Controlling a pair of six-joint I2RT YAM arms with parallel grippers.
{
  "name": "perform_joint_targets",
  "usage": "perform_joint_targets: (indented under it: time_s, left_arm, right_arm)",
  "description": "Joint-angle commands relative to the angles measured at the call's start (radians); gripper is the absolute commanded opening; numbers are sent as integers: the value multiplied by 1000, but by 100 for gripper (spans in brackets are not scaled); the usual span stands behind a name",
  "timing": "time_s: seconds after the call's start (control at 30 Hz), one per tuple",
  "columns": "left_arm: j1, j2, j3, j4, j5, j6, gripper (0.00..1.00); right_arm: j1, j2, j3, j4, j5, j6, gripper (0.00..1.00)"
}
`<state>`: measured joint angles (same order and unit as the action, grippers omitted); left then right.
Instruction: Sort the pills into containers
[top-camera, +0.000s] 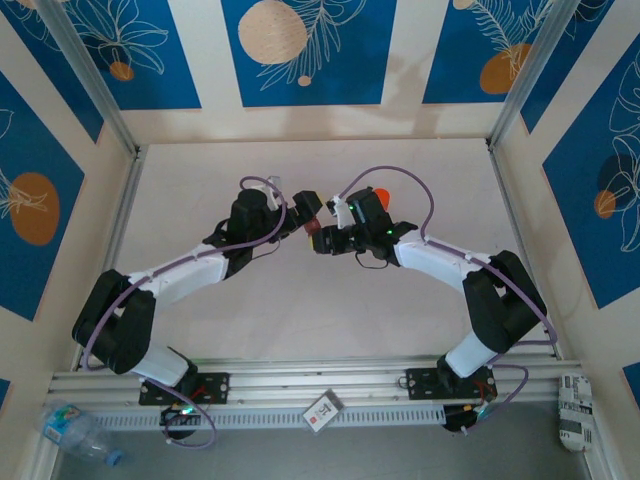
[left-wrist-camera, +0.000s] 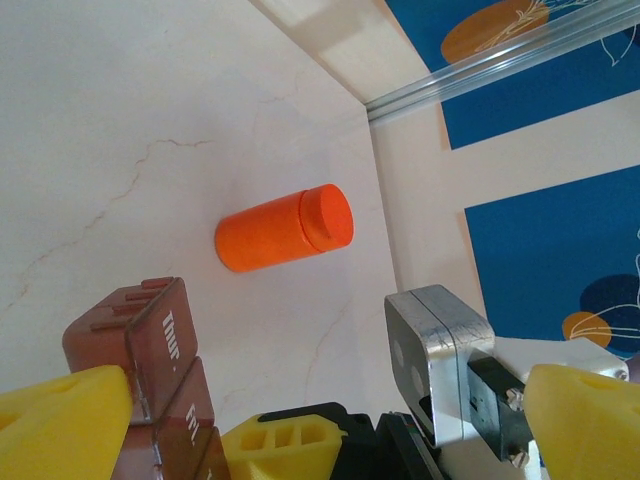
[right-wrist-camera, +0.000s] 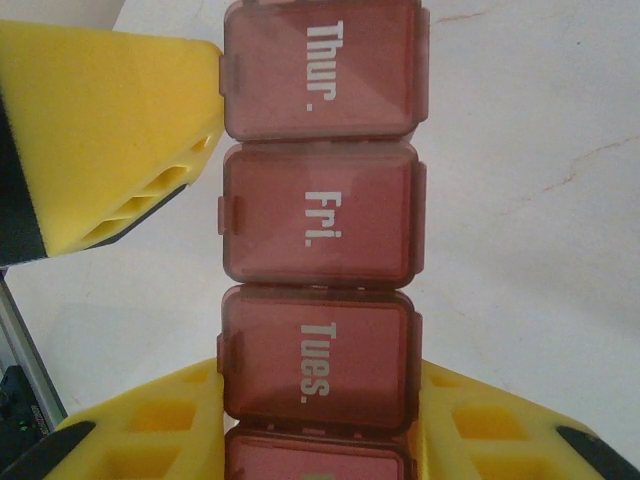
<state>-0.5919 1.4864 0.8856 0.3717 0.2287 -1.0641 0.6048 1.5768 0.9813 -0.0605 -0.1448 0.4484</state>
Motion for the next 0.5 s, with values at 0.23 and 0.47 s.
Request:
perform_joint_targets:
  time_s: [0.23,0.47]
  left_arm:
    - [-48,-3,57,76,20,-49,100]
    - [-53,-26,70,53,-6,-36,100]
  right_arm:
    - [12,26,-6,21,-21,1,25]
    - [10,32,-7,22,-18,3,25]
